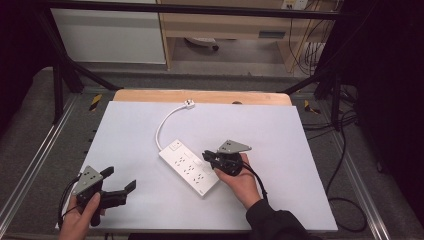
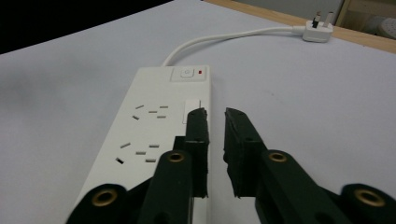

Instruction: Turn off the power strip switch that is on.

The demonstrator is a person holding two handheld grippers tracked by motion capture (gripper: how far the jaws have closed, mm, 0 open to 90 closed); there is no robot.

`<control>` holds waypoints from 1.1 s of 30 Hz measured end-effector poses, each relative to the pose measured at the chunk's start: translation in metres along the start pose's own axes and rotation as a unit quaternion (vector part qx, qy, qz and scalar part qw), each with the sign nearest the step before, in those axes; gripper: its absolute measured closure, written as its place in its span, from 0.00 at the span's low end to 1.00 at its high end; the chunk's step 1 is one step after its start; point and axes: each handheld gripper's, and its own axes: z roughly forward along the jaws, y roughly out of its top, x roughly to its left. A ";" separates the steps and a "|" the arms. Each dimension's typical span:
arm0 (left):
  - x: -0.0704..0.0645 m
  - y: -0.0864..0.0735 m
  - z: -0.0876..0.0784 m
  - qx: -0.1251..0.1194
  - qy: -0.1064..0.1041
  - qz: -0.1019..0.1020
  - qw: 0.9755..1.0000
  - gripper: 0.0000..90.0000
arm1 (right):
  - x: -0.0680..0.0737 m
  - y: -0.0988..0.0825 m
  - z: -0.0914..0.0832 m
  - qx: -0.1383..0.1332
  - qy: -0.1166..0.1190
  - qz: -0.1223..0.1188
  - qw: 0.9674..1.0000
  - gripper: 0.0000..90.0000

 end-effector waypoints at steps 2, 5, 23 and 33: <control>0.000 0.000 0.000 0.001 0.003 0.000 1.000 0.06 | -0.002 0.001 -0.003 -0.005 -0.002 0.009 1.000 0.76; 0.001 0.000 0.000 0.001 0.003 -0.002 1.000 0.06 | -0.004 0.004 -0.006 -0.012 -0.006 0.020 1.000 0.60; 0.001 0.000 0.001 0.001 0.004 -0.004 1.000 0.06 | -0.017 0.017 -0.032 -0.019 -0.060 0.053 0.997 0.08; 0.001 -0.001 0.001 0.001 0.004 -0.007 1.000 0.06 | -0.022 0.017 -0.048 -0.029 -0.069 0.052 0.996 0.05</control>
